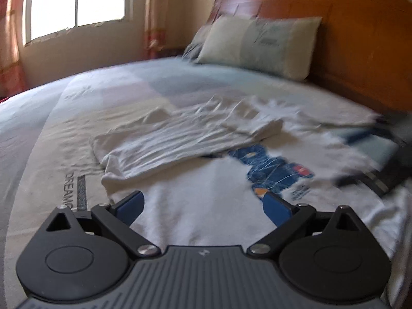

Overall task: Fold clothes
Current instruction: 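Bring the open right tool over the folded sleeve near the collar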

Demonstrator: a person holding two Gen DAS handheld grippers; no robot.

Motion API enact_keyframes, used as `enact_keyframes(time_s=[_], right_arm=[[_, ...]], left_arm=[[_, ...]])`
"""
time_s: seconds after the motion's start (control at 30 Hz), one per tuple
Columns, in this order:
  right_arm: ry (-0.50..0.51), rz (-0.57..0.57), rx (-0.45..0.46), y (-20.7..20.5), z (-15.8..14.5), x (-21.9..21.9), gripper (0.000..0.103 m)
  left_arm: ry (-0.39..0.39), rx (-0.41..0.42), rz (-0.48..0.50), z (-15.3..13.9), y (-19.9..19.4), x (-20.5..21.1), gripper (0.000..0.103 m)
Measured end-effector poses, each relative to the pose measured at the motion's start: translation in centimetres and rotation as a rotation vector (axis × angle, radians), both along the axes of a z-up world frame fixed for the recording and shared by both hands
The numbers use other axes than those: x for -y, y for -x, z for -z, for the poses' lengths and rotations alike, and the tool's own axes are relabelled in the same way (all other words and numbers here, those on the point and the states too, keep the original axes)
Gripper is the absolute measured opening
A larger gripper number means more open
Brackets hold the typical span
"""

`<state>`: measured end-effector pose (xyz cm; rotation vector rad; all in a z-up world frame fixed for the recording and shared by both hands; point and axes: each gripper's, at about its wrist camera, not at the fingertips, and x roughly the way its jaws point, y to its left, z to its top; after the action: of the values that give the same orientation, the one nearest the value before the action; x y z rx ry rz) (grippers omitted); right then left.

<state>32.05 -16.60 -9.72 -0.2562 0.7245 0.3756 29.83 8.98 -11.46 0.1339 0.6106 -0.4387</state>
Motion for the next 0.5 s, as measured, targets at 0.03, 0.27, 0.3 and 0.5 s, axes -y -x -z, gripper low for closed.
enact_keyframes(time_s=[0.03,0.27,0.3,0.5], right_arm=[[-0.004,-0.01,-0.005,-1.3,-0.6,-0.7,0.103],[-0.054,-0.119,-0.146,-12.9,-2.9,-7.7,0.103],[-0.052,-0.144,-0.164,-14.2,-2.9,-8.9,0.103],[0.038,-0.323,-0.176,-18.6,-2.2,-16.3,0.103]], left_arm=[[0.005,-0.003,0.03,0.1,0.2,-0.3,0.099],[0.002,-0.006,0.176,0.8,1.5,-1.8,0.099],[0.014,-0.008,0.176,0.6,1.5,-2.3,0.099],[0.168,-0.008,0.162,-0.3,1.5,-7.5,0.099]])
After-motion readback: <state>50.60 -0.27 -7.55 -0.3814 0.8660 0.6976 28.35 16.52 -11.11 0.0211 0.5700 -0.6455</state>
